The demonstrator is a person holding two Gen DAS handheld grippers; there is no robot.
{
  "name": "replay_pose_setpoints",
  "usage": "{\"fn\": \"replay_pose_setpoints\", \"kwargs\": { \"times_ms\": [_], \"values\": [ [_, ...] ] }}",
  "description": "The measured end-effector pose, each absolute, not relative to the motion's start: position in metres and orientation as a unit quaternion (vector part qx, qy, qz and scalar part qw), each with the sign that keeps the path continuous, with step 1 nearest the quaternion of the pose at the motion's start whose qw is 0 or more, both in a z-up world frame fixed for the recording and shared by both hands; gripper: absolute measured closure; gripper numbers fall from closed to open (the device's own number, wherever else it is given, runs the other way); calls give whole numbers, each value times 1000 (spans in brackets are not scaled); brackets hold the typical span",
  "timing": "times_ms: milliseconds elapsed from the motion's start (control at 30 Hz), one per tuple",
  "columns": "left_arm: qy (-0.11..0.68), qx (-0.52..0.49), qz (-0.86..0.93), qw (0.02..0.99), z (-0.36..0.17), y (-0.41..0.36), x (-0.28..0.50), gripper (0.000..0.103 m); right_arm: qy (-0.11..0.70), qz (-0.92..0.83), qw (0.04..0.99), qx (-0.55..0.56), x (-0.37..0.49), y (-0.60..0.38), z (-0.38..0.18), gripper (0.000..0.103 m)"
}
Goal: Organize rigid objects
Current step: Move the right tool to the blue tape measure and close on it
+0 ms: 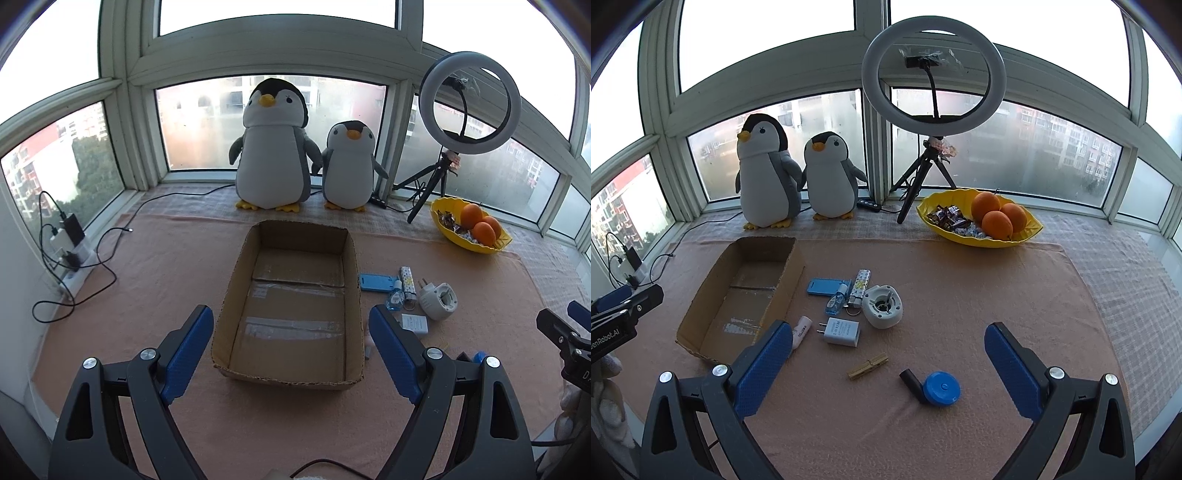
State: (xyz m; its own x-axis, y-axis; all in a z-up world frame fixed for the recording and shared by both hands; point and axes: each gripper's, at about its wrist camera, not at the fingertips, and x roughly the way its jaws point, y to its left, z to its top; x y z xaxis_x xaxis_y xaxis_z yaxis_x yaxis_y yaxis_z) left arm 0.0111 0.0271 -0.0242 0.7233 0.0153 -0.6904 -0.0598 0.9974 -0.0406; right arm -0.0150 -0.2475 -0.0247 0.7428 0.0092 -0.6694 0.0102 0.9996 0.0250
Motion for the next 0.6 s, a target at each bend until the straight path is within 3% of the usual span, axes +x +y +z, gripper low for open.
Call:
{"fn": "replay_pose_setpoints", "kwargs": {
  "times_ms": [600],
  "values": [
    [450, -23, 109, 886, -104, 93, 55, 17, 367, -21, 930, 15, -17, -290, -42, 0]
  ]
}}
